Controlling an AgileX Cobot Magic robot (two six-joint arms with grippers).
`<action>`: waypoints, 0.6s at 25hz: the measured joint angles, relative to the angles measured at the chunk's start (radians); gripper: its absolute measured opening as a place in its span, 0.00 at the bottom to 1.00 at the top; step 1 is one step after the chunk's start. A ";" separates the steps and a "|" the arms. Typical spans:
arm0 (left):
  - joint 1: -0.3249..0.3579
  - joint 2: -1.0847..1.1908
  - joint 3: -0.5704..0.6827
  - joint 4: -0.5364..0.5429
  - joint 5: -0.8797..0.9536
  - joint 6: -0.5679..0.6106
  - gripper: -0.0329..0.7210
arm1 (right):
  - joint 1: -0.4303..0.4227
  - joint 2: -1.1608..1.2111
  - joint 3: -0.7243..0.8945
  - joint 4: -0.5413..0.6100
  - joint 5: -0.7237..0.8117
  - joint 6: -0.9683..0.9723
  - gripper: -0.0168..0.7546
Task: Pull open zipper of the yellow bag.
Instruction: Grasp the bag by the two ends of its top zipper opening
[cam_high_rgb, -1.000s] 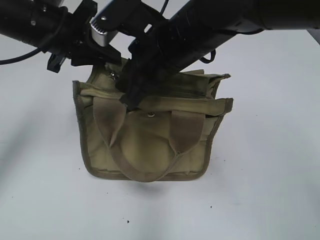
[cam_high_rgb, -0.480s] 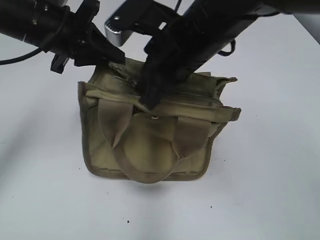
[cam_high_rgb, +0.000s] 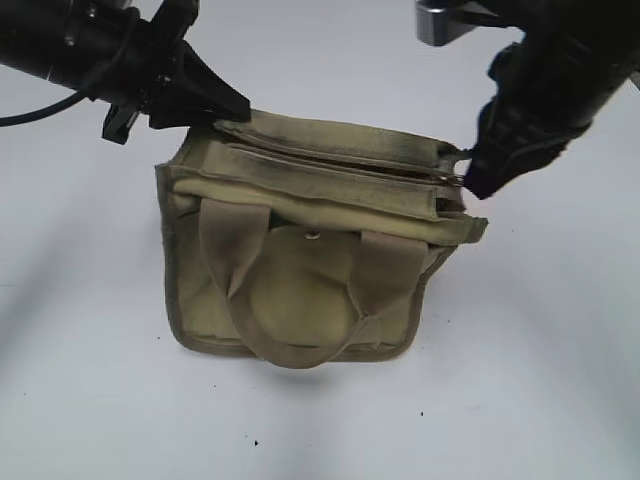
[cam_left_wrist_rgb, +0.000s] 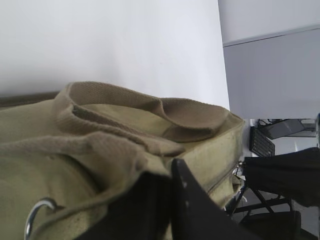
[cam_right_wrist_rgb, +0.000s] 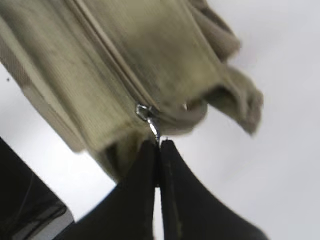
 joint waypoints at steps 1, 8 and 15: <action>0.000 0.000 0.000 0.000 0.000 0.000 0.08 | -0.026 -0.002 0.000 -0.002 0.042 0.009 0.02; 0.000 -0.009 0.000 0.032 -0.002 0.000 0.13 | -0.074 -0.005 0.000 0.113 0.125 0.056 0.10; 0.001 -0.201 -0.001 0.309 0.021 -0.003 0.54 | -0.074 -0.077 0.003 0.102 0.128 0.248 0.73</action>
